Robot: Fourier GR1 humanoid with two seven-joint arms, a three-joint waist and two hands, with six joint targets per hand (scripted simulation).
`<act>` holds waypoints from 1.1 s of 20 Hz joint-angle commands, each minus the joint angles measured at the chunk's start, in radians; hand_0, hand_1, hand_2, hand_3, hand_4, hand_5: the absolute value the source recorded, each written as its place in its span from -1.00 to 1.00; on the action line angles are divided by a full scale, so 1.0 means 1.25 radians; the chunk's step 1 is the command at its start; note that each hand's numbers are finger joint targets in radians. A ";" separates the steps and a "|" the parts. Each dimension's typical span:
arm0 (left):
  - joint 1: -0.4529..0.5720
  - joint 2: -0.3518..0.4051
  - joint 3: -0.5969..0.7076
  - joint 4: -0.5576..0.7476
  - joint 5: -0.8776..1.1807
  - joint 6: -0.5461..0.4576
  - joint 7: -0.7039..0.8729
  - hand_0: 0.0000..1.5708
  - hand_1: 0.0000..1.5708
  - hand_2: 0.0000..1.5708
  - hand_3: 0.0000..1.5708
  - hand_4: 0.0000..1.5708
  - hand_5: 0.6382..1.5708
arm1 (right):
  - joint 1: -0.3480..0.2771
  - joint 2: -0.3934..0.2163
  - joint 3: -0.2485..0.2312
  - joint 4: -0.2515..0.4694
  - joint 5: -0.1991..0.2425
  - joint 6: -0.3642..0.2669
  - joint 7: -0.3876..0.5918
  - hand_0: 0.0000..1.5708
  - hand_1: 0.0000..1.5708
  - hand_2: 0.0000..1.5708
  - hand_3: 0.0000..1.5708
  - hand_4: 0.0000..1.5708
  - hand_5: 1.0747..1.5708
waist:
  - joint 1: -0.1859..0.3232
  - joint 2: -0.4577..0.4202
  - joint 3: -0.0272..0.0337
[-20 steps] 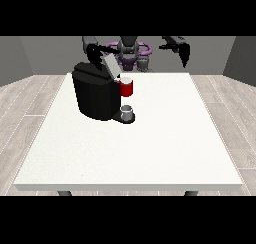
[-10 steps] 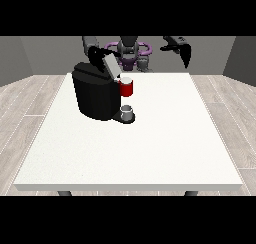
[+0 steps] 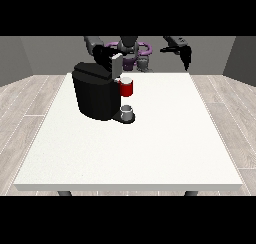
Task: Insert the coffee pod into the coffee machine and close the lid
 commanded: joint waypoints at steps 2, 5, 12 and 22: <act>0.030 0.007 -0.009 0.008 -0.001 -0.016 -0.043 -1.00 -1.00 -1.00 -1.00 -0.80 1.00 | -0.032 0.013 0.024 0.019 0.034 -0.009 0.007 -1.00 -1.00 -1.00 -1.00 -1.00 1.00 | 0.020 0.004 0.0004; -0.019 0.017 0.012 0.054 -0.001 0.002 -0.060 -1.00 -1.00 -1.00 -1.00 -0.81 1.00 | -0.102 0.031 0.048 0.011 0.074 -0.044 0.035 -1.00 -1.00 -1.00 -1.00 -0.78 1.00 | 0.012 0.035 0.0002; -0.016 -0.014 -0.031 0.009 -0.010 0.023 -0.048 -1.00 -1.00 -1.00 -1.00 -1.00 1.00 | -0.134 0.018 0.017 0.063 0.083 -0.039 -0.017 -1.00 -1.00 -1.00 -1.00 -0.85 1.00 | 0.034 0.042 0.0005; 0.058 -0.001 -0.005 0.036 0.013 0.006 -0.089 -1.00 -1.00 -1.00 -1.00 -0.74 1.00 | 0.056 0.104 0.112 -0.045 -0.003 0.024 -0.083 -1.00 -1.00 -1.00 -1.00 -0.65 1.00 | -0.041 -0.091 0.0006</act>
